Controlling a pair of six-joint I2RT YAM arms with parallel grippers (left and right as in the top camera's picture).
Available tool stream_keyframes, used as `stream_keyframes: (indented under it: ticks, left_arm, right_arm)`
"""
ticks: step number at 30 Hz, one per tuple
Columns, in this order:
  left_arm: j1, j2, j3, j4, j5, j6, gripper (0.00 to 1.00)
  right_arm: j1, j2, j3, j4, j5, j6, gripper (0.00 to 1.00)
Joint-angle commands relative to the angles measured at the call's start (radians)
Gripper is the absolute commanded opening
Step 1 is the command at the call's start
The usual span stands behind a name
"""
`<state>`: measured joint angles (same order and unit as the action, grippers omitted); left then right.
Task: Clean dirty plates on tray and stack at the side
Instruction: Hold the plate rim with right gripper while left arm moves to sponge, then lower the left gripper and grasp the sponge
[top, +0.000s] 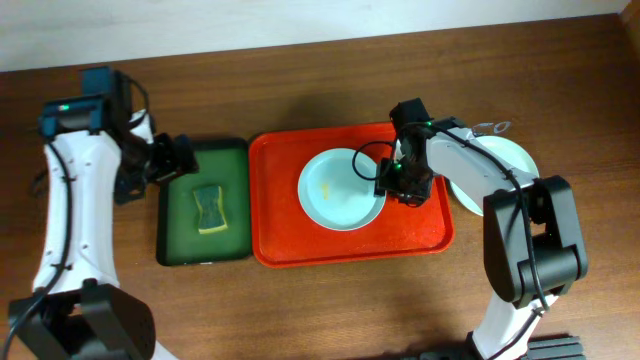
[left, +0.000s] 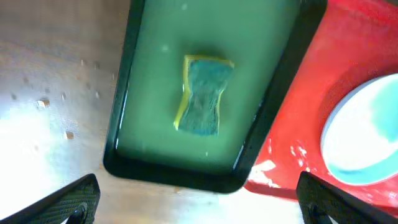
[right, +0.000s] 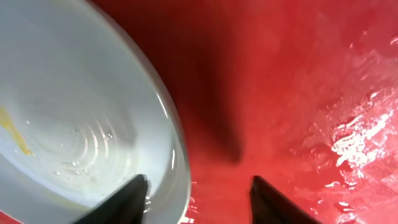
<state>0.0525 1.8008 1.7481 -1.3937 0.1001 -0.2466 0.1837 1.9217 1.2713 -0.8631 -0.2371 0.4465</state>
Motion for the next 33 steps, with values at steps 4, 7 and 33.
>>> stream_keyframes:
  ticks: [4, 7, 33]
  left_arm:
    - [-0.031, -0.021, -0.006, 0.025, -0.044, 0.02, 0.99]
    - [-0.031, -0.021, -0.007, 0.005, -0.045, 0.02, 0.99]
    - [-0.137, -0.017, -0.635, 0.661, -0.156, -0.018, 0.39]
  right_arm:
    - [0.0, -0.002, 0.001, -0.016, -0.006, 0.002, 0.21]
    - [0.0, -0.002, 0.001, -0.019, -0.006, 0.002, 0.21]
    - [0.0, -0.002, 0.001, -0.019, -0.006, 0.002, 0.34]
